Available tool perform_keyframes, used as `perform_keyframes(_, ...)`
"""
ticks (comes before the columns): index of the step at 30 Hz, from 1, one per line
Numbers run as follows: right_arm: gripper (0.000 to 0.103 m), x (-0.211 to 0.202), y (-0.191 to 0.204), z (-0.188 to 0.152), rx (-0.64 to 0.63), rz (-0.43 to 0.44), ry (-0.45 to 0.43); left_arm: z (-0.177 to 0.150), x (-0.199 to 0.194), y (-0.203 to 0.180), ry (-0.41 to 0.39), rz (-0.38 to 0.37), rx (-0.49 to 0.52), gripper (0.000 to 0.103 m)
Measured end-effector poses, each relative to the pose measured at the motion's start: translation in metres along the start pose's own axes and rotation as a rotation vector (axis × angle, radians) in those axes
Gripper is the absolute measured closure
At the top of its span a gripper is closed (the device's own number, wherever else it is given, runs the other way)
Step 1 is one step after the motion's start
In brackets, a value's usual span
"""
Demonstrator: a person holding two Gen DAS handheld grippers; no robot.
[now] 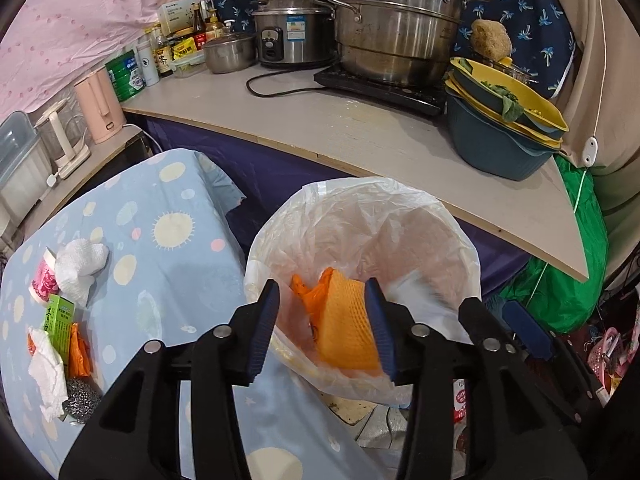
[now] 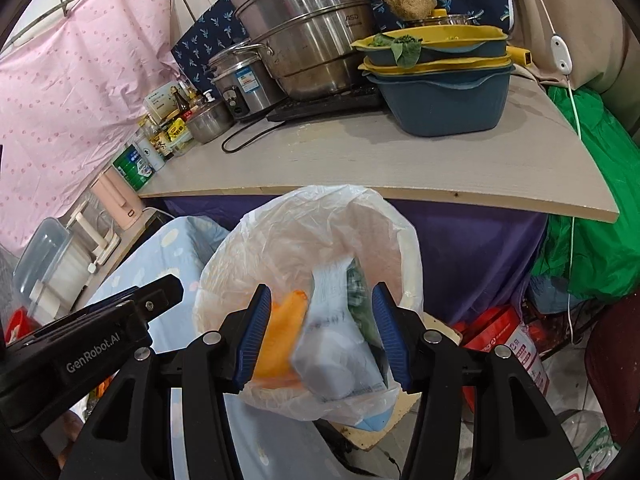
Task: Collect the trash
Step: 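Carry the net and milk carton over the bin and open both grippers, then move both grippers back from the bin to the tissues on the table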
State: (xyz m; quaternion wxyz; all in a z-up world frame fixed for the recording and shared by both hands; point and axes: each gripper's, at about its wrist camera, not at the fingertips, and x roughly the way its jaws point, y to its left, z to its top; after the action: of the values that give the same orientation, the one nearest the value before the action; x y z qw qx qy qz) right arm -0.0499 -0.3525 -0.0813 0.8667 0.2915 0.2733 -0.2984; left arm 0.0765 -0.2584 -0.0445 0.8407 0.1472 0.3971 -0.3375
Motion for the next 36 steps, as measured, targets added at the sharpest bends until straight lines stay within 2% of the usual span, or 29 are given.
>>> perform_keyframes(4, 0.051, -0.004, 0.000, 0.004, 0.004, 0.001, -0.013, 0.001, -0.002, 0.002, -0.003, 0.001, -0.007, 0.054)
perform_keyframes(22, 0.051, -0.026, 0.025, 0.006, -0.031, 0.020, -0.048, 0.002, -0.026, 0.022, -0.029, 0.004, -0.048, 0.053)
perform_keyframes(32, 0.050, -0.034, 0.062, -0.002, -0.082, 0.054, -0.047, -0.007, -0.045, 0.058, -0.046, 0.019, -0.097, 0.052)
perform_keyframes(36, 0.047, -0.037, 0.083, -0.011, -0.119, 0.068, -0.046, -0.016, -0.055, 0.084, -0.051, 0.047, -0.121, 0.047)
